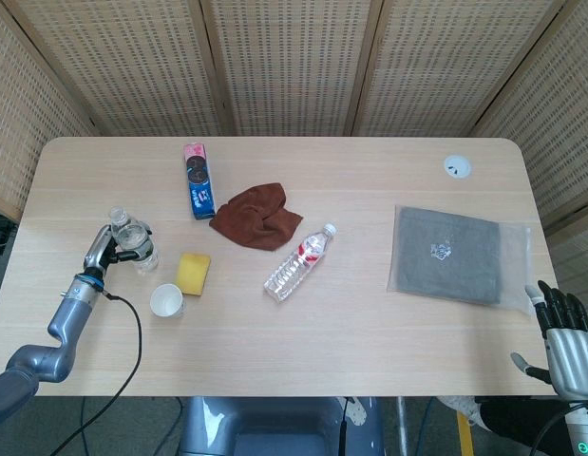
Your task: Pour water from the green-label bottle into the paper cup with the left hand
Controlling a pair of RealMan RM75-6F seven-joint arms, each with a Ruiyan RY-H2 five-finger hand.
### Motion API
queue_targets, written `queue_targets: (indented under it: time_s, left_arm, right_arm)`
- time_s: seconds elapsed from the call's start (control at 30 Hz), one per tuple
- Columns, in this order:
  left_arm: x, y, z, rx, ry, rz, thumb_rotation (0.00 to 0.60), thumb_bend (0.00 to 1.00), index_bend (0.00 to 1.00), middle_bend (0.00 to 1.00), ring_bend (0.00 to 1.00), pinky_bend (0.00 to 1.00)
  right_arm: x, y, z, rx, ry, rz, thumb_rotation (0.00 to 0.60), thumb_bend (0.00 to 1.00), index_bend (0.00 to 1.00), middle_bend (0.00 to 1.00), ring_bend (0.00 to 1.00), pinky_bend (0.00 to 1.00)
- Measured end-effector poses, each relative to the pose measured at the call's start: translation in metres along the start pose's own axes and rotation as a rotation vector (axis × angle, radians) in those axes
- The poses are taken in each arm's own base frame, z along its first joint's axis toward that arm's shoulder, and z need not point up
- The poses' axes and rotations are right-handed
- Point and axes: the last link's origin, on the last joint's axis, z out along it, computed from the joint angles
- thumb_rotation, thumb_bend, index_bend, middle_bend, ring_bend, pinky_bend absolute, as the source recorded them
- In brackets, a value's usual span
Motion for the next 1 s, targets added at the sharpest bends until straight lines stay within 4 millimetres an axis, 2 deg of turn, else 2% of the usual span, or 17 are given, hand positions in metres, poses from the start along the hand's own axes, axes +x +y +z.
queue_targets:
  time_s: [0.1, 0.2, 0.3, 0.47, 0.63, 0.77, 0.87, 1.0]
  left_arm:
    - [-0.004, -0.003, 0.003, 0.006, -0.01, -0.006, 0.6, 0.48, 0.48, 0.39, 0.31, 0.33]
    - [-0.007, -0.004, 0.004, 0.004, -0.018, -0.008, 0.6, 0.44, 0.41, 0.32, 0.27, 0.27]
    - [-0.008, -0.005, 0.003, -0.006, -0.027, -0.009, 0.6, 0.31, 0.26, 0.17, 0.12, 0.15]
    - [-0.006, -0.008, 0.0, -0.019, -0.032, -0.008, 0.6, 0.26, 0.1, 0.11, 0.06, 0.11]
    - [-0.004, -0.012, -0.003, -0.018, -0.031, -0.016, 0.6, 0.25, 0.07, 0.1, 0.05, 0.1]
    - [-0.001, -0.014, -0.005, -0.024, -0.028, -0.025, 0.6, 0.22, 0.0, 0.02, 0.0, 0.05]
    - [0.003, -0.014, -0.009, -0.034, -0.029, -0.022, 0.6, 0.18, 0.0, 0.0, 0.0, 0.0]
    - [0.01, -0.016, -0.016, -0.038, -0.039, -0.011, 0.6, 0.15, 0.0, 0.0, 0.0, 0.0]
  right_arm:
    - [0.0, 0.0, 0.0, -0.002, -0.002, 0.0, 0.6, 0.0, 0.0, 0.0, 0.0, 0.0]
    - [-0.001, 0.001, 0.001, -0.004, -0.003, 0.001, 0.6, 0.0, 0.0, 0.0, 0.0, 0.0]
    - [0.0, 0.001, 0.001, -0.004, -0.003, 0.004, 0.6, 0.0, 0.0, 0.0, 0.0, 0.0]
    - [0.0, 0.001, 0.001, -0.003, -0.003, 0.007, 0.6, 0.0, 0.0, 0.0, 0.0, 0.0]
    - [0.001, 0.001, 0.0, 0.001, 0.0, 0.008, 0.6, 0.0, 0.0, 0.0, 0.0, 0.0]
    - [0.001, 0.0, -0.001, 0.003, 0.001, 0.008, 0.6, 0.0, 0.0, 0.0, 0.0, 0.0]
    - [0.002, 0.0, -0.002, 0.007, 0.003, 0.01, 0.6, 0.0, 0.0, 0.0, 0.0, 0.0]
    - [0.003, -0.001, -0.003, 0.012, 0.006, 0.013, 0.6, 0.0, 0.0, 0.0, 0.0, 0.0]
